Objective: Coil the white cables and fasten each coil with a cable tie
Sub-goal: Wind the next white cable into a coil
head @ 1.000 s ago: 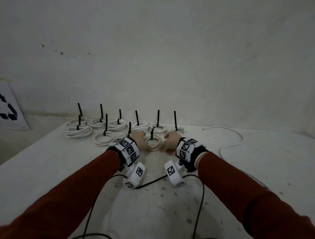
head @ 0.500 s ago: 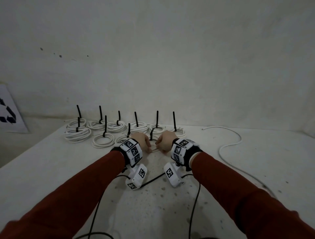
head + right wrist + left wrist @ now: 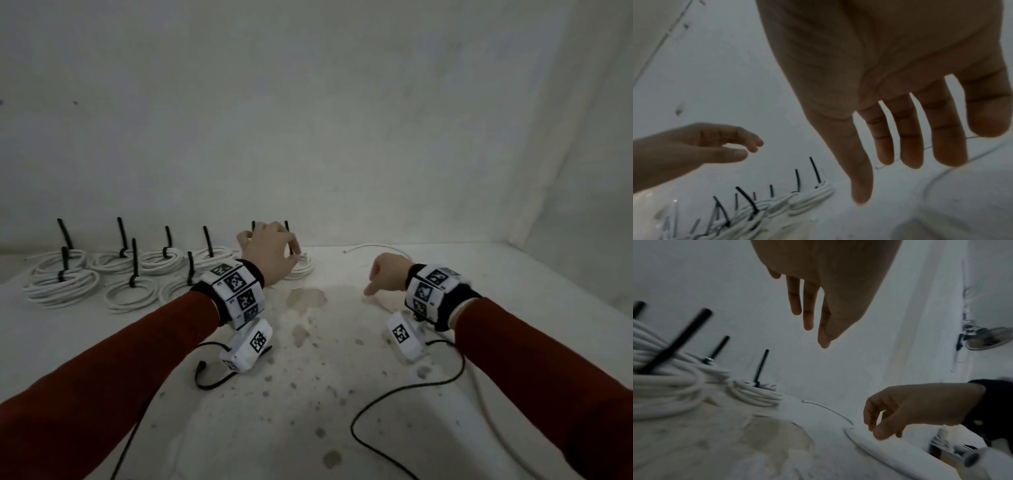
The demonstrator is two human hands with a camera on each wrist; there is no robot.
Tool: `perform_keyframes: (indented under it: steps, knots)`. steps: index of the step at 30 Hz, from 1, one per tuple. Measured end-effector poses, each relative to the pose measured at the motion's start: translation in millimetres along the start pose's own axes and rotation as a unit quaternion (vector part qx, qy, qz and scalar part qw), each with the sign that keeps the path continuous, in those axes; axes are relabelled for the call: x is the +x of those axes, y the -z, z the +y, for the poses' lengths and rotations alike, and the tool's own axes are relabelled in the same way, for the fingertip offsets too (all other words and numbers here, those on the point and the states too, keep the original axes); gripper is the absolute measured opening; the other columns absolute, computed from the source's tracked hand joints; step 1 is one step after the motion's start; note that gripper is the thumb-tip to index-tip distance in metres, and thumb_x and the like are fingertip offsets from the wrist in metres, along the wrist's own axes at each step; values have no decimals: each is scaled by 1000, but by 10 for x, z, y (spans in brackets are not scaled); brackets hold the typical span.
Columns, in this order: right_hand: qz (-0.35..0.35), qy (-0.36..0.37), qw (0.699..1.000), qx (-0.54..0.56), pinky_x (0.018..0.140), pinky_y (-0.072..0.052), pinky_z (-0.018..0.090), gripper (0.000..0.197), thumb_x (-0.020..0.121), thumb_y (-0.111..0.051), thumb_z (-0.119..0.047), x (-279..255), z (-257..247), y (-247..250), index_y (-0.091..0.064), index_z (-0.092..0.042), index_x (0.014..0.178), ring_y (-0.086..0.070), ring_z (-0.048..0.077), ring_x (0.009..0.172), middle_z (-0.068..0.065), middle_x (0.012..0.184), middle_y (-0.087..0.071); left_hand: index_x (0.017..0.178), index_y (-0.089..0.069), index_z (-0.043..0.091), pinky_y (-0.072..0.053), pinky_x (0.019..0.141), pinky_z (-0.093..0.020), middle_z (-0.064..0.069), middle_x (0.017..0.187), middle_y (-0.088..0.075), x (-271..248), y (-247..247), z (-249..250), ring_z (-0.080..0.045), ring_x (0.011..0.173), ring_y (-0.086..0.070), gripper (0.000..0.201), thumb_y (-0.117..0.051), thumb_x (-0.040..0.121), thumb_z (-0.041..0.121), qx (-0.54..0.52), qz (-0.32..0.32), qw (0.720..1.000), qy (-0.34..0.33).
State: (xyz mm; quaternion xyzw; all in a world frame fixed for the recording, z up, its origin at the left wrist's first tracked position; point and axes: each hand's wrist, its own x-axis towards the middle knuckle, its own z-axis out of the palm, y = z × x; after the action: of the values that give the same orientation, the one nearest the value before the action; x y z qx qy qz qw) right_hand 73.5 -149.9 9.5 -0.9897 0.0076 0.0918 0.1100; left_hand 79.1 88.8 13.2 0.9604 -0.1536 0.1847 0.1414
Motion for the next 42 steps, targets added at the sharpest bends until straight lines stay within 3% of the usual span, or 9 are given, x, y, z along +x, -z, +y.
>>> perform_keyframes:
  steps: [2,6,10,15,20,24,30,37,42]
  knots:
    - [-60,-37,997,-42,53,-38,25,41,77,-78,-37,-65,186,9,-50,-10,67,-48,16,59,3,68,-52,94,-63,31,-18,94,-36,7,117,-49,49,-52,218,-18,120,-35,9,-58,88,35,-20,7,999,-34]
    - [-123,-22,988,-95,71,-51,28,46,73,-80,-41,-147,443,-52,-69,-3,97,-60,20,74,3,78,-63,103,-62,29,-20,94,-35,5,120,-48,135,-180,577,-18,123,-34,15,-57,89,33,-46,-31,996,-76]
    - [-159,-4,985,-68,47,-46,17,29,82,-74,-22,-191,434,-28,-69,2,98,-56,13,60,1,68,-60,118,-56,26,-29,100,-37,0,128,-46,238,-323,718,-22,126,-32,29,-58,89,27,-47,-95,988,-112]
    - [-91,41,990,99,57,-50,24,12,92,-54,-5,-316,254,197,-49,-11,85,-63,17,63,6,84,-68,144,-31,25,-21,112,-45,4,146,-35,294,-396,675,-22,141,-12,61,-59,90,31,-64,-155,968,-185]
    - [74,134,971,186,54,-48,21,6,97,-50,-11,-520,-38,589,-51,-10,92,-55,11,59,-3,78,-64,119,-59,9,-36,83,-25,-9,114,-63,298,-176,670,-25,105,-55,29,-44,99,23,-162,-20,964,-208]
    - [117,176,937,279,48,-49,23,9,98,-51,-16,-615,-189,687,-53,-8,97,-47,11,56,1,73,-59,95,-65,10,-37,67,-26,-8,87,-68,363,167,518,-19,72,-53,19,-49,97,21,-185,77,962,-185]
    - [71,187,878,435,47,-37,23,21,103,-40,-21,-678,-160,689,-57,-10,99,-33,10,50,0,65,-40,88,-64,11,-55,72,-46,-9,81,-69,454,541,142,-29,76,-64,19,-50,97,20,-237,190,945,-121]
    - [21,159,880,447,44,-36,24,28,104,-39,-27,-745,-40,613,-52,-9,86,-28,12,43,-2,56,-34,84,-58,15,-57,67,-39,-15,91,-66,481,765,-163,-30,86,-64,18,-47,98,16,-325,266,908,-7]
    - [135,158,909,361,50,-31,26,30,101,-45,-22,-766,16,706,-60,-13,76,-33,14,51,-4,57,-41,93,-60,20,-36,88,-39,1,86,-66,422,770,-311,-28,95,-58,16,-46,96,27,-99,227,969,24]
